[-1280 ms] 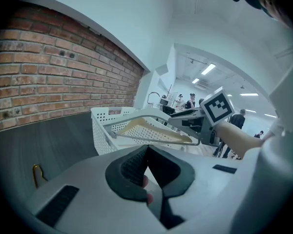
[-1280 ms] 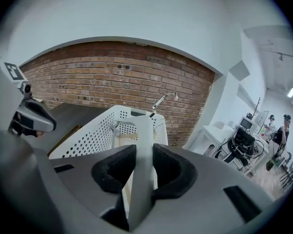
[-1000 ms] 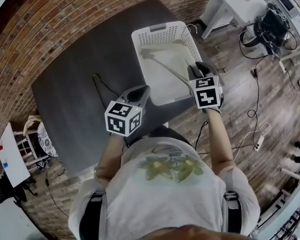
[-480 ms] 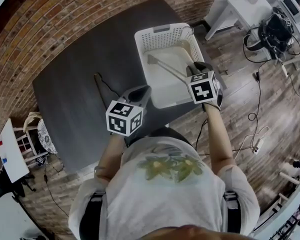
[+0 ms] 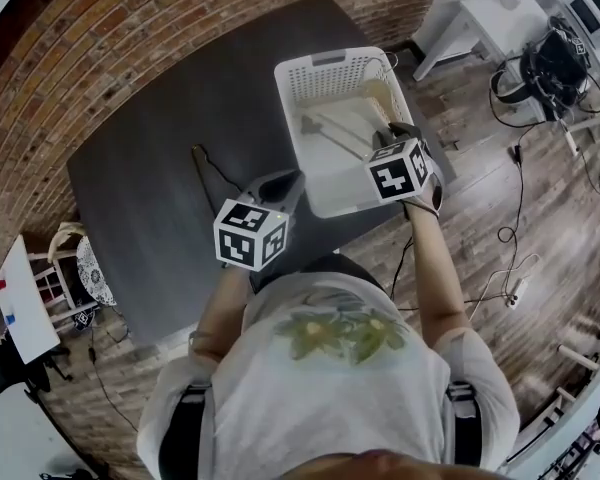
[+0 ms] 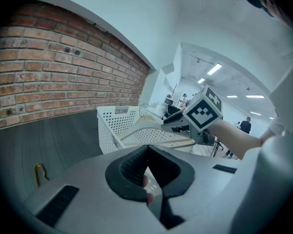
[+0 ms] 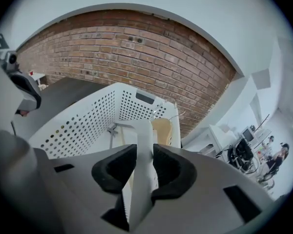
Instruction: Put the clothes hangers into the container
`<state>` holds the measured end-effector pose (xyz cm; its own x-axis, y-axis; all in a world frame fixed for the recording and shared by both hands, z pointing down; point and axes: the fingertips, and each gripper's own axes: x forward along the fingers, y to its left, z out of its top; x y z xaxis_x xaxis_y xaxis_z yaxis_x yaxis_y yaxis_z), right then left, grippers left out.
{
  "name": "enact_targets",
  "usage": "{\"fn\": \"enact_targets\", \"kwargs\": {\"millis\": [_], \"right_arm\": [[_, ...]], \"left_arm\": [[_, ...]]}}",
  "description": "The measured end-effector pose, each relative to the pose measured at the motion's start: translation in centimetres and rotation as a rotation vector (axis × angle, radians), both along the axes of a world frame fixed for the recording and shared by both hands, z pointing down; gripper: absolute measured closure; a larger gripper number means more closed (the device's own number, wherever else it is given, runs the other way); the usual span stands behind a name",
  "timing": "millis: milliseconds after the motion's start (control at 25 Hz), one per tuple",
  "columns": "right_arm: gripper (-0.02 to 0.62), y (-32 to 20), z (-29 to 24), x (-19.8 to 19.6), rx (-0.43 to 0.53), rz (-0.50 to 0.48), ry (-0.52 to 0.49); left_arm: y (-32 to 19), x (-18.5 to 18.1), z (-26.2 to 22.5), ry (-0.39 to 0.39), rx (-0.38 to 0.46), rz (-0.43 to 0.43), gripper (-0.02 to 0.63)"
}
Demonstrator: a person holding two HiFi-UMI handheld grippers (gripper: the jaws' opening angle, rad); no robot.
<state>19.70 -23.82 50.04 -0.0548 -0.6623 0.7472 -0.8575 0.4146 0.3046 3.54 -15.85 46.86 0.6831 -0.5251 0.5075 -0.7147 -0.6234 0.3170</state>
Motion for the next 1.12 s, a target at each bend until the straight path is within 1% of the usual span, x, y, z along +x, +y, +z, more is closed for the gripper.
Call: {"fn": "enact_targets", "kwargs": {"millis": [80,120,160,200,280,400,440,480,560,600,760,840,920,1000,1120], "right_arm": [[0.476,-0.2,0.1,0.2,0.034,-0.004,0.060],[0.462,-0.2,0.1,0.1,0.048,-0.006,0.076],[0.427,-0.2,0.0,0.1,0.060,-0.004,0.078],[0.414,-0.1,-0.1,0.1,0.071,0.002,0.072],[0.413,0.0,-0.7,0.2,0.102,0.021,0.064],[0.413,0.3,-2.5,0.6,0.182,0.053,0.046],[0.414,0.5,-3.3,0.6,0.208,0.062,0.025],[0.430,0.8,-4.2,0.6,0.233,0.069,-0.003],[0.515,1.4,-5.8,0.1,0.280,0.064,-0.077],[0.535,1.9,-6.5,-0.3,0.295,0.046,-0.122],[0.558,3.9,-8.2,-2.8,0.332,-0.056,-0.310],[0.563,5.0,-8.5,-3.8,0.352,-0.085,-0.378],[0.563,6.0,-8.3,-4.5,0.352,-0.087,-0.413],[0.563,6.9,-7.7,-4.8,0.340,-0.065,-0.443],[0.563,8.1,-7.1,-5.1,0.310,-0.022,-0.544]], "left_arm": [[-0.1,-0.1,0.0,0.001,-0.002,0.007,0.577],[-0.2,-0.2,0.0,0.002,-0.002,0.011,0.577],[-0.2,-0.2,-0.1,0.002,-0.002,0.015,0.577],[-0.3,-0.1,-0.1,0.002,-0.002,0.019,0.577],[-0.3,0.1,-0.1,0.003,-0.002,0.029,0.577],[-0.4,0.6,-0.1,0.005,0.002,0.043,0.577],[-0.4,0.8,-0.2,0.007,0.004,0.047,0.577],[-0.4,0.9,-0.3,0.009,0.006,0.050,0.577],[-0.4,1.3,-0.6,0.016,0.012,0.055,0.577],[-0.4,1.5,-0.7,0.019,0.017,0.058,0.577],[0.0,2.3,-1.2,0.026,0.033,0.078,0.577],[0.3,2.6,-1.4,0.027,0.037,0.090,0.577],[0.7,2.9,-1.6,0.027,0.042,0.103,0.577],[1.1,3.1,-1.8,0.028,0.045,0.115,0.577],[1.9,3.4,-2.0,0.027,0.048,0.130,0.577]]}}
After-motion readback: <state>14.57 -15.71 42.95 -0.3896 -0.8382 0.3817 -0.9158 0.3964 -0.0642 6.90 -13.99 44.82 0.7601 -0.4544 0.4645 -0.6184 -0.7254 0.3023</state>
